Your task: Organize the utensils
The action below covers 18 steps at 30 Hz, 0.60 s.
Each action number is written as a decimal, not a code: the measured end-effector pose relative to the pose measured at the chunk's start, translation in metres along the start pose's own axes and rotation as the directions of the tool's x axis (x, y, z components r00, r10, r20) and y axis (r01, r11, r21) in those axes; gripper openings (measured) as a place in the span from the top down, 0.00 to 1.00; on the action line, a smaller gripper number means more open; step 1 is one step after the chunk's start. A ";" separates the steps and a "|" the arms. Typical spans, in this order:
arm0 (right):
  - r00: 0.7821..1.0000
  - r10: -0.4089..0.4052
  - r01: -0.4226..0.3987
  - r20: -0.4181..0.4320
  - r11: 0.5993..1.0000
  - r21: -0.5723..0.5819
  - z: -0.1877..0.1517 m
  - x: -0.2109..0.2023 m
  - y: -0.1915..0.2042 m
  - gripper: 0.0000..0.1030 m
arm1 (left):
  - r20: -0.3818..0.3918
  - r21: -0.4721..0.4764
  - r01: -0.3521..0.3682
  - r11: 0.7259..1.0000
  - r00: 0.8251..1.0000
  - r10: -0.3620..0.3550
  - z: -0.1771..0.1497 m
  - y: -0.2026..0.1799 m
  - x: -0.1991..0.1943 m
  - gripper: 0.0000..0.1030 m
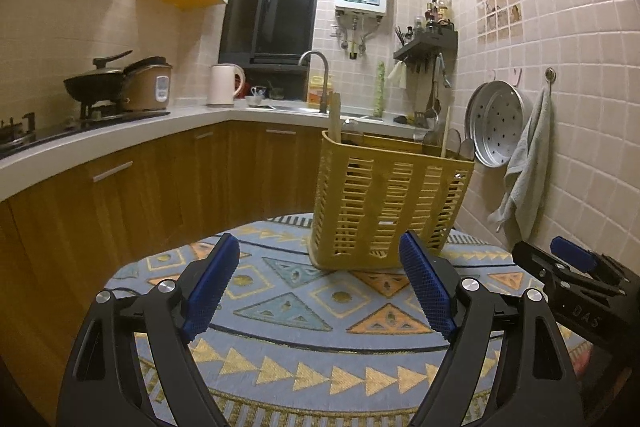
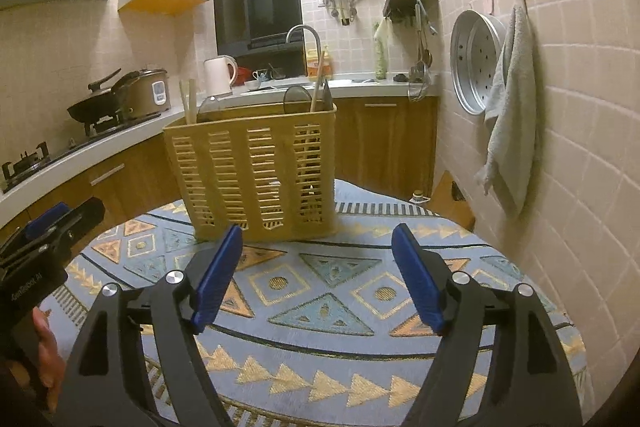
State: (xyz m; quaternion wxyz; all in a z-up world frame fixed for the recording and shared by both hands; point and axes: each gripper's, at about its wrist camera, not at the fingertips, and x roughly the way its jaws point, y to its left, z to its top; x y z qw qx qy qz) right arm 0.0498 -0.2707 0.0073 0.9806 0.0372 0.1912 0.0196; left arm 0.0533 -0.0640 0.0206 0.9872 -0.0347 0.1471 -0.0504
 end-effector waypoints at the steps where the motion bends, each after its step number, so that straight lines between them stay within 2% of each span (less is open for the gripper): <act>1: 1.000 0.001 -0.001 -0.002 1.000 -0.004 0.000 0.001 0.001 0.29 | -0.001 0.012 -0.007 1.000 1.000 0.007 -0.001 -0.001 0.001 0.22; 9: 1.000 0.011 -0.012 -0.023 0.999 -0.035 -0.003 0.004 0.007 0.27 | 0.017 0.038 -0.041 0.998 0.999 0.040 0.000 -0.003 0.000 0.20; 13: 0.999 0.009 -0.011 -0.035 0.999 -0.049 -0.005 0.006 0.009 0.27 | 0.036 0.039 -0.084 0.996 0.996 0.082 0.000 -0.003 -0.003 0.20; 18: 0.999 0.010 -0.012 -0.043 0.999 -0.037 -0.005 0.008 0.007 0.27 | 0.042 0.042 -0.094 0.995 0.995 0.092 0.002 -0.002 -0.003 0.18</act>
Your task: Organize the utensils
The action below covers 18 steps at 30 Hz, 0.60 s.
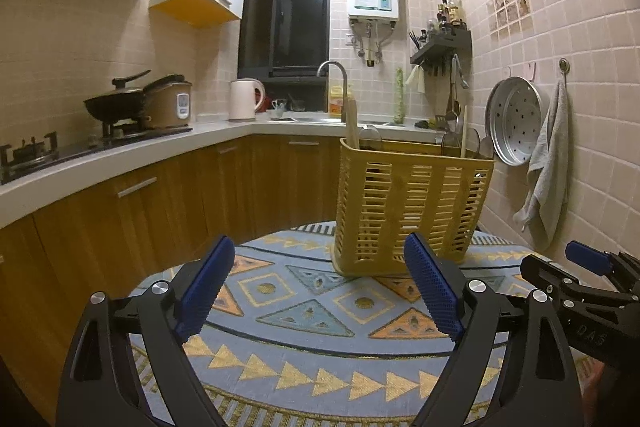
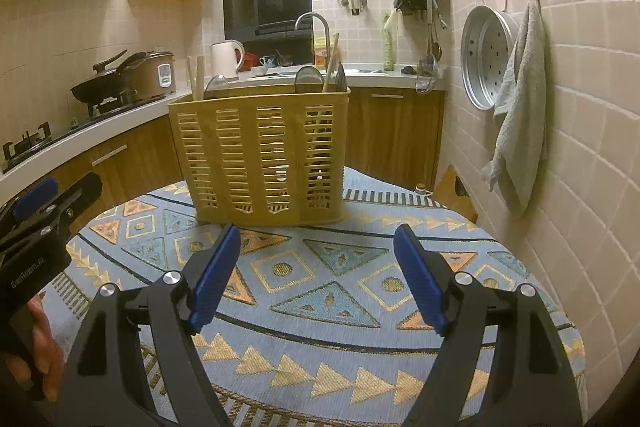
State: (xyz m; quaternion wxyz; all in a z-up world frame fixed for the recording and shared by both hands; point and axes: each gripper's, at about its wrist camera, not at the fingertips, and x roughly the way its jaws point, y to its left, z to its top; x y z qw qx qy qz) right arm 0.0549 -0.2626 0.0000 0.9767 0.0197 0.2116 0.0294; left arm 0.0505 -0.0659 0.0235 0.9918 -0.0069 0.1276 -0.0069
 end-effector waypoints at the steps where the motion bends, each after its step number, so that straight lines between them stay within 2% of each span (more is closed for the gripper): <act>1: 1.000 0.000 0.000 -0.002 1.000 0.004 0.000 0.000 -0.001 0.27 | 0.002 -0.001 -0.002 1.000 1.000 0.002 0.000 0.000 0.000 0.18; 10: 1.000 0.003 -0.003 0.003 1.000 0.013 0.000 0.000 -0.003 0.27 | 0.035 0.010 -0.033 0.999 0.999 0.032 0.001 -0.002 -0.004 0.17; 18: 1.000 0.008 -0.009 0.014 1.000 0.025 0.001 -0.003 -0.007 0.27 | 0.042 0.010 -0.030 0.999 0.999 0.030 0.002 -0.002 -0.006 0.16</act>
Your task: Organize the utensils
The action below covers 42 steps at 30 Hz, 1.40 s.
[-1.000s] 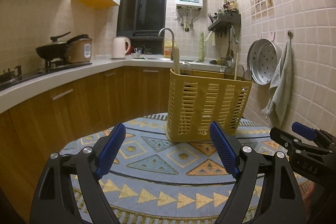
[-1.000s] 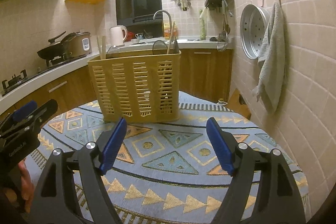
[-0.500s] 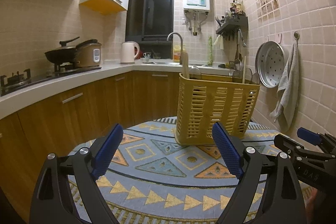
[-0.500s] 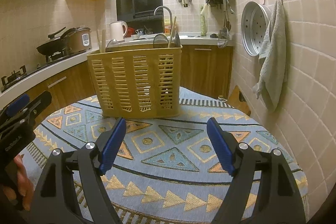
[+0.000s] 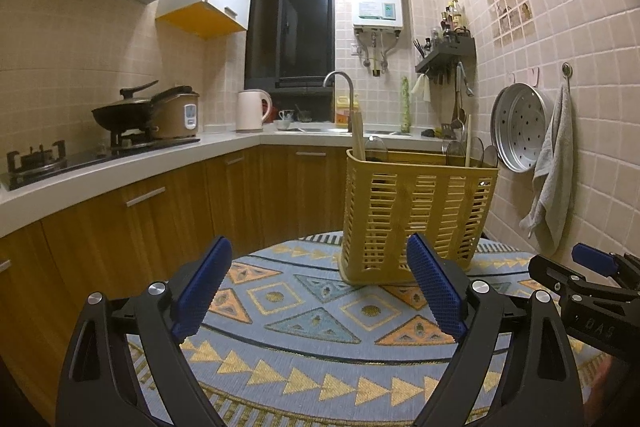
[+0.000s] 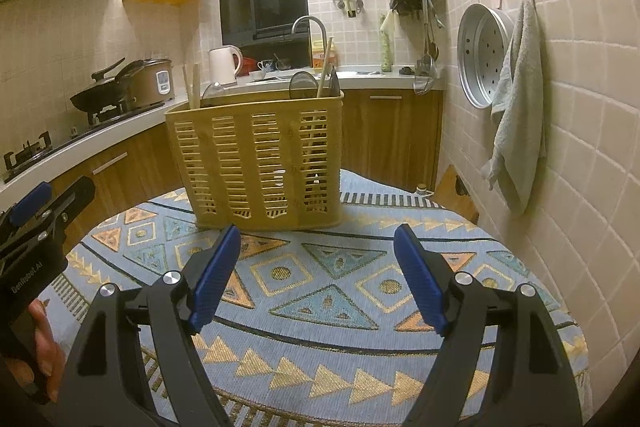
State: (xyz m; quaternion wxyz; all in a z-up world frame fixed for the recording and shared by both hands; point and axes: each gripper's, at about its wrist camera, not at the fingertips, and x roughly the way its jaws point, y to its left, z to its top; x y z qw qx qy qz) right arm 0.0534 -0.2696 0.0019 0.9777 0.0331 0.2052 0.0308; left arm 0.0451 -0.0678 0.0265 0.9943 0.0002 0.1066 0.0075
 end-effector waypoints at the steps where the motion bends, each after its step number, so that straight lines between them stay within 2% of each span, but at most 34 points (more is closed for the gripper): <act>1: 1.000 0.002 -0.002 0.001 1.000 0.000 0.000 0.000 0.000 0.27 | -0.001 0.000 0.000 1.000 1.000 0.000 0.000 0.000 0.000 0.16; 42: 1.000 0.001 -0.001 0.011 1.000 -0.010 0.001 -0.004 0.002 0.27 | 0.001 0.005 -0.005 1.000 1.000 0.005 -0.001 0.001 -0.001 0.14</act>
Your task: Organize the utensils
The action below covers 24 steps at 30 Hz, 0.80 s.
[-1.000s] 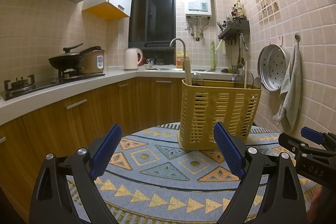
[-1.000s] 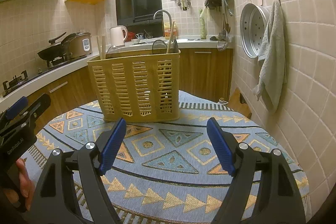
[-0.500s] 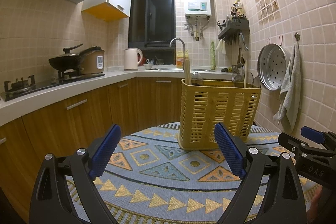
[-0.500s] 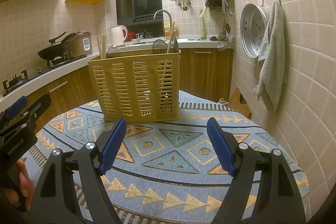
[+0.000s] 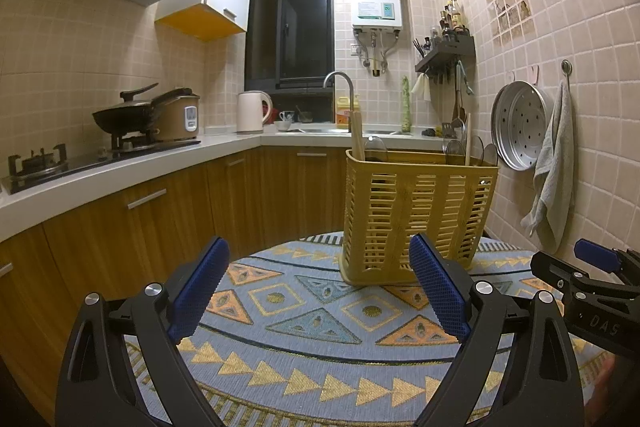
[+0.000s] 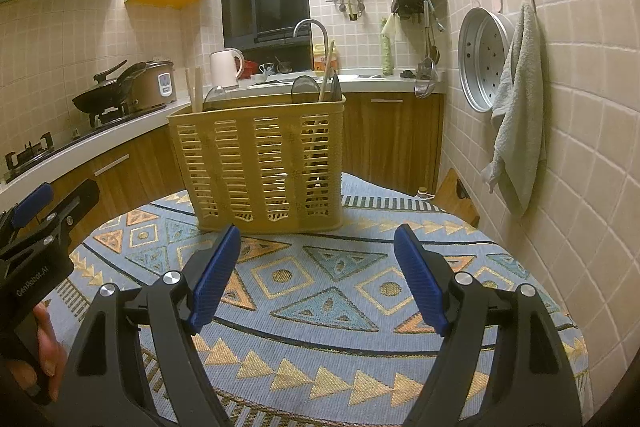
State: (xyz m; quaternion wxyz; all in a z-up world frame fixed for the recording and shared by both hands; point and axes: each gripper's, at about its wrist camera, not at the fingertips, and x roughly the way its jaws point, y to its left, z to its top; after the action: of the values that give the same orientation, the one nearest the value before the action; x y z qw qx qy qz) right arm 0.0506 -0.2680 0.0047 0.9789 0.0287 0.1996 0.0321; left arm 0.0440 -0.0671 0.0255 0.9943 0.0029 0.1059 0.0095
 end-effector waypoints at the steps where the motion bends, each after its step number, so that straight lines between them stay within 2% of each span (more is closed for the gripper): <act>1: 1.000 0.000 0.000 0.000 1.000 -0.001 0.000 0.000 0.000 0.27 | 0.000 0.000 0.000 1.000 1.000 0.000 0.000 0.000 0.000 0.14; 24: 1.000 -0.003 0.003 0.013 1.000 -0.003 0.000 -0.001 -0.001 0.27 | -0.003 0.009 0.023 1.000 1.000 -0.022 -0.001 0.002 0.001 0.11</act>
State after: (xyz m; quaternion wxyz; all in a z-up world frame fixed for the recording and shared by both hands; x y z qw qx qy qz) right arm 0.0494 -0.2689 0.0048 0.9803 0.0272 0.1932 0.0305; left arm 0.0450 -0.0654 0.0243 0.9942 0.0064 0.1074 -0.0022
